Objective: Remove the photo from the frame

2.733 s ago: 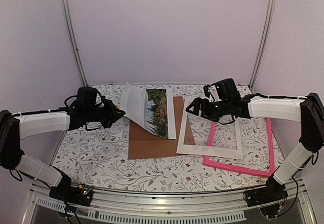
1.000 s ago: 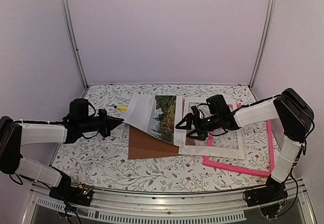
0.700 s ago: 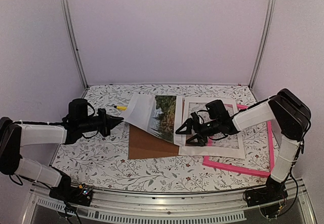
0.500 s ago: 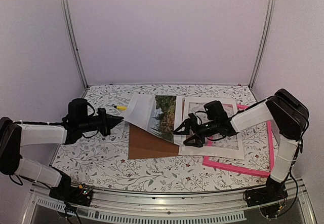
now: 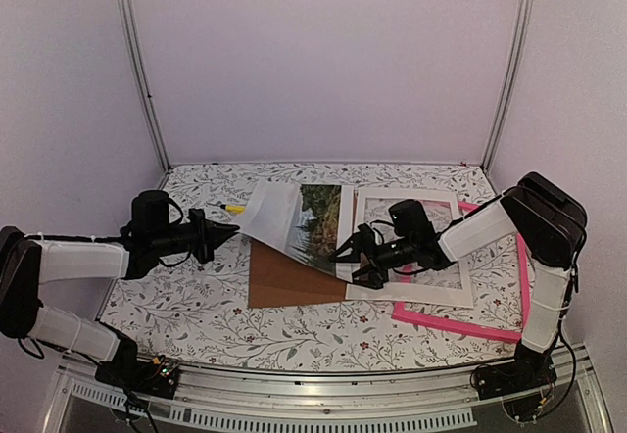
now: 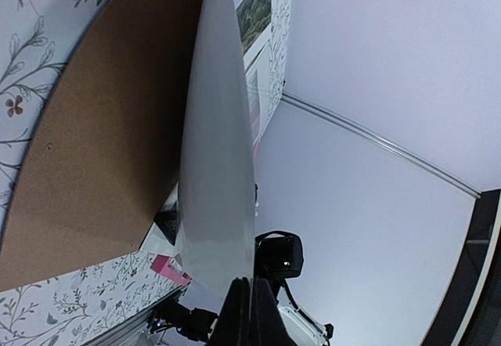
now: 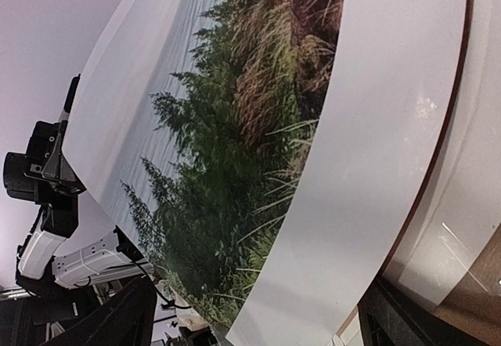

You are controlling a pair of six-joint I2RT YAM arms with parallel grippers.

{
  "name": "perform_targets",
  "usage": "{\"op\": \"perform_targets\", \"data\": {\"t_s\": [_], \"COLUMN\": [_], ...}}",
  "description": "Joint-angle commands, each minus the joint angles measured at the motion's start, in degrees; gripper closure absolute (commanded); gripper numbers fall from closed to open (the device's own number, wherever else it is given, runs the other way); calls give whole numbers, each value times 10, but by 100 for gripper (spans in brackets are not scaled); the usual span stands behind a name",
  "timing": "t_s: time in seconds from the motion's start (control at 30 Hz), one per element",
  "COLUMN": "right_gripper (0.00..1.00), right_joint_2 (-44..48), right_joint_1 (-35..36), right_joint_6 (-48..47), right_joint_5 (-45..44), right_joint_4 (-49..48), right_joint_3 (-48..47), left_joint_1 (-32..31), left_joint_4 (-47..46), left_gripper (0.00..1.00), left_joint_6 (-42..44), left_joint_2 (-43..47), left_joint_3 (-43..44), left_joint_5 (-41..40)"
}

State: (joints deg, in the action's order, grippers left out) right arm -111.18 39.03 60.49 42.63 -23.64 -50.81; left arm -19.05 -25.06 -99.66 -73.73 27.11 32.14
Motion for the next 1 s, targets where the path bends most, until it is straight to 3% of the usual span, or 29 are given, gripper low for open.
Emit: {"op": "perform_targets", "data": {"t_s": [0.0,0.3,0.53,0.8,0.97], "right_gripper": [11,34,64,90,100], "right_joint_2": [-14,-29,-35,-8,9], "right_joint_1": [4,4,4,3,4], "right_joint_6": [15,23,13,-75,-136], "right_joint_5": [2,2,-6,-73,-130], "right_joint_4": [-17,-15,6,141,230], "right_joint_3": [-17,-43,-59,-105,-136], "left_joint_1": [6,6,7,7,1], "left_joint_4": [-9,14,58,174,219], "left_gripper": [100,100,100,92,91], "left_joint_6": [10,31,65,217,297], "left_joint_2": [13,17,23,-2,-9], "left_joint_3": [-7,-9,-4,48,55], "left_joint_5": [10,28,39,65,55]}}
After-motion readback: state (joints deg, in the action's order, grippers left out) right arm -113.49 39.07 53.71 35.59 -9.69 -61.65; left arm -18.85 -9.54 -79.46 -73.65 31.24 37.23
